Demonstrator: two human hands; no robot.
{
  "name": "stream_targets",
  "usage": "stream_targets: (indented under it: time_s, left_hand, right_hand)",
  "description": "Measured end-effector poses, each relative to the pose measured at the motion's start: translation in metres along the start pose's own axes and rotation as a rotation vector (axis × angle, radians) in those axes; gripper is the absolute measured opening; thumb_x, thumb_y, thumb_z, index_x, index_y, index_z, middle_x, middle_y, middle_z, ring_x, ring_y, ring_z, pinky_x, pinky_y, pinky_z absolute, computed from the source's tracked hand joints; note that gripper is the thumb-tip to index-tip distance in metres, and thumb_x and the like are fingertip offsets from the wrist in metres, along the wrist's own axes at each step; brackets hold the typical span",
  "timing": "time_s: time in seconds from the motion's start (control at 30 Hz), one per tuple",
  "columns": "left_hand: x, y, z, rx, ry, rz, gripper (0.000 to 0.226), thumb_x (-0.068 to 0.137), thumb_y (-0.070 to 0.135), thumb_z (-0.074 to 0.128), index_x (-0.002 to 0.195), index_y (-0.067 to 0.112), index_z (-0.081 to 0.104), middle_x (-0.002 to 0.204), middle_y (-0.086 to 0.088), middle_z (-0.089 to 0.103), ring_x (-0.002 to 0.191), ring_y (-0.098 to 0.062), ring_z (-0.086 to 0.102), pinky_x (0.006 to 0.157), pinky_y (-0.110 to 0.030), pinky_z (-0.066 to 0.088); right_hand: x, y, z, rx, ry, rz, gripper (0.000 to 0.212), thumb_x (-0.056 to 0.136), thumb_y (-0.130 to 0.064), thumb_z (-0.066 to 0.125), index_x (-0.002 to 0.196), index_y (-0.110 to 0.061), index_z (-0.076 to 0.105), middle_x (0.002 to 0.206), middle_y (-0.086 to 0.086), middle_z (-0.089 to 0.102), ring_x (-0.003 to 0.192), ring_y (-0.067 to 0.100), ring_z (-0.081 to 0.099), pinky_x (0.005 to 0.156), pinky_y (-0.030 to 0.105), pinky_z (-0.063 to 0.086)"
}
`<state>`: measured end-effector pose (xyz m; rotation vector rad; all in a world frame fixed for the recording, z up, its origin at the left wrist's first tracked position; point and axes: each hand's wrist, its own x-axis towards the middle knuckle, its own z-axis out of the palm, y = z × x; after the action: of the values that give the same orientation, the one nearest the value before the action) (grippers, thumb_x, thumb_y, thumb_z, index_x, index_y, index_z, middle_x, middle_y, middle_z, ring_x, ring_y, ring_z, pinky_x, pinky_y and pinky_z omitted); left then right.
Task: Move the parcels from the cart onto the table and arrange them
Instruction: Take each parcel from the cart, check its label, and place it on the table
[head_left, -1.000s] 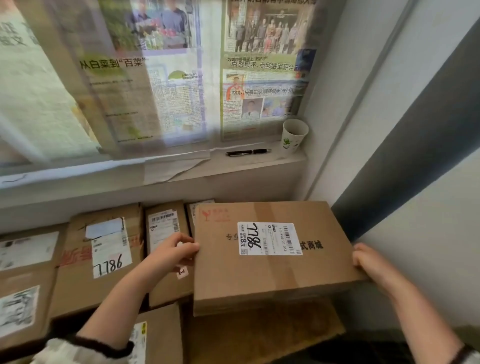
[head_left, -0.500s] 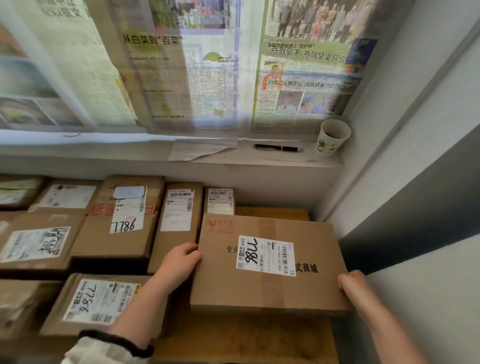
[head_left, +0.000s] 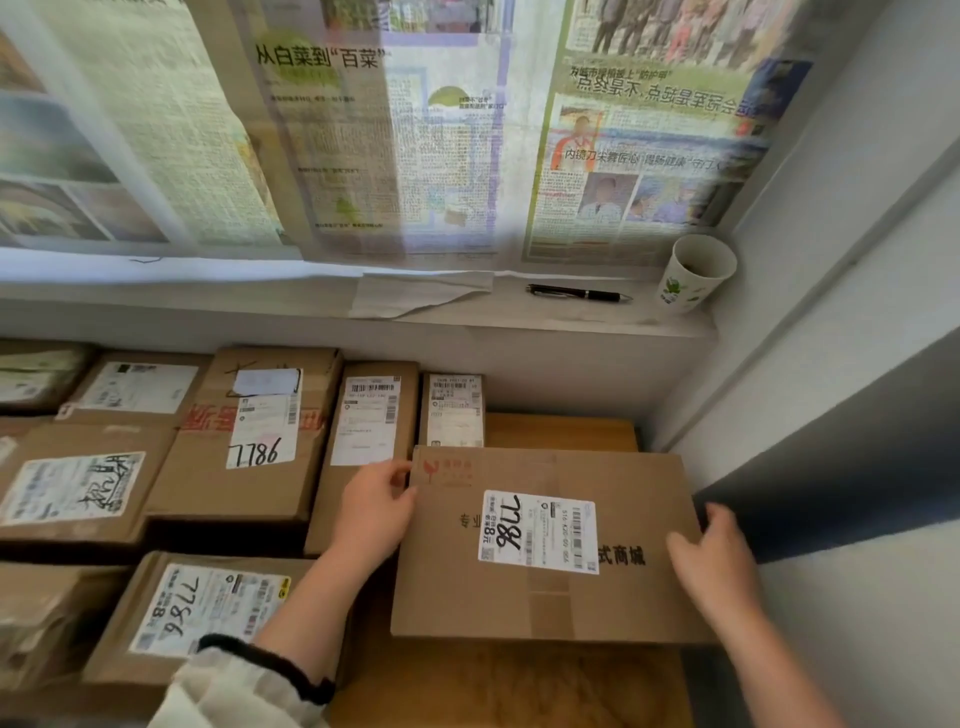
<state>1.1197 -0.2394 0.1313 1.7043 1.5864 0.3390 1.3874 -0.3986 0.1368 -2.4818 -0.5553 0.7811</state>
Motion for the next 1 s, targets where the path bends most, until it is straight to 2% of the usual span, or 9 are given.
stream_targets:
  time_s: [0.07, 0.2, 0.27, 0.37, 0.5, 0.6, 0.67, 0.87, 1.0]
  left_hand:
    - [0.025, 0.025, -0.007, -0.127, -0.024, 0.047, 0.037, 0.092, 0.017, 0.056, 0.129, 0.017, 0.053, 0.120, 0.000, 0.058, 0.087, -0.003, 0.056, 0.071, -0.015, 0.049]
    - [0.091, 0.077, -0.010, -0.459, -0.161, -0.177, 0.043, 0.094, 0.021, 0.053, 0.134, 0.006, 0.047, 0.136, -0.013, 0.049, 0.119, -0.027, 0.051, 0.095, -0.037, 0.047]
    - [0.112, 0.091, -0.005, -0.460, -0.199, -0.302, 0.041, 0.094, 0.019, 0.050, 0.131, 0.000, 0.048, 0.131, -0.019, 0.051, 0.107, -0.031, 0.054, 0.089, -0.038, 0.043]
    - [0.124, 0.096, 0.006, -0.428, -0.211, -0.395, 0.029, 0.094, 0.017, 0.049, 0.117, 0.002, 0.053, 0.091, -0.010, 0.053, 0.070, -0.019, 0.045, 0.077, -0.033, 0.038]
    - [0.127, 0.100, 0.016, -0.359, -0.222, -0.423, 0.014, 0.093, 0.021, 0.050, 0.095, 0.009, 0.043, 0.079, -0.001, 0.042, 0.086, -0.025, 0.043, 0.080, -0.035, 0.037]
    - [0.131, 0.102, 0.021, -0.318, -0.213, -0.402, 0.023, 0.092, 0.021, 0.047, 0.072, 0.011, 0.041, 0.071, -0.001, 0.038, 0.078, -0.024, 0.044, 0.080, -0.038, 0.040]
    - [0.131, 0.105, 0.023, -0.292, -0.214, -0.401, 0.017, 0.093, 0.021, 0.046, 0.081, 0.009, 0.043, 0.073, -0.003, 0.041, 0.069, -0.020, 0.043, 0.079, -0.036, 0.039]
    - [0.138, 0.108, 0.020, -0.346, -0.237, -0.496, 0.021, 0.091, 0.026, 0.046, 0.100, 0.007, 0.050, 0.104, -0.013, 0.058, 0.097, -0.028, 0.055, 0.087, -0.037, 0.044]
    - [0.137, 0.111, 0.018, -0.364, -0.231, -0.493, 0.012, 0.094, 0.020, 0.044, 0.088, 0.010, 0.045, 0.076, -0.004, 0.039, 0.070, -0.018, 0.044, 0.080, -0.036, 0.037]
  right_hand:
    - [0.003, -0.046, 0.006, -0.036, 0.067, -0.240, 0.055, 0.090, -0.017, 0.054, 0.141, -0.014, 0.033, 0.135, 0.011, 0.049, 0.118, 0.028, 0.052, 0.093, 0.043, 0.048]
    - [0.025, -0.154, 0.054, -0.050, -0.216, -0.481, 0.050, 0.093, -0.015, 0.048, 0.141, -0.011, 0.037, 0.143, 0.008, 0.044, 0.131, 0.023, 0.041, 0.105, 0.034, 0.034]
    - [0.042, -0.188, 0.087, -0.104, -0.340, -0.443, 0.044, 0.093, -0.016, 0.046, 0.136, -0.007, 0.043, 0.138, 0.012, 0.049, 0.126, 0.026, 0.047, 0.101, 0.034, 0.038]
    - [0.063, -0.202, 0.126, -0.163, -0.450, -0.347, 0.032, 0.094, -0.016, 0.045, 0.122, -0.003, 0.054, 0.126, 0.016, 0.058, 0.114, 0.031, 0.056, 0.096, 0.038, 0.046]
    - [0.076, -0.185, 0.142, -0.189, -0.515, -0.288, 0.029, 0.095, -0.021, 0.044, 0.115, -0.005, 0.059, 0.119, 0.013, 0.061, 0.104, 0.029, 0.060, 0.090, 0.038, 0.051]
    - [0.080, -0.175, 0.141, -0.212, -0.520, -0.313, 0.029, 0.093, -0.026, 0.046, 0.110, -0.007, 0.061, 0.112, 0.011, 0.063, 0.098, 0.027, 0.061, 0.086, 0.040, 0.052]
    - [0.081, -0.172, 0.138, -0.183, -0.523, -0.313, 0.029, 0.093, -0.026, 0.046, 0.109, -0.007, 0.061, 0.110, 0.011, 0.064, 0.096, 0.026, 0.061, 0.083, 0.038, 0.052]
    - [0.086, -0.171, 0.132, -0.077, -0.541, -0.223, 0.020, 0.091, -0.018, 0.047, 0.083, -0.006, 0.060, 0.085, 0.009, 0.060, 0.075, 0.021, 0.055, 0.060, 0.026, 0.040]
    - [0.083, -0.174, 0.139, -0.007, -0.564, -0.174, 0.018, 0.090, -0.017, 0.047, 0.078, -0.009, 0.058, 0.083, 0.008, 0.061, 0.075, 0.022, 0.056, 0.060, 0.026, 0.041]
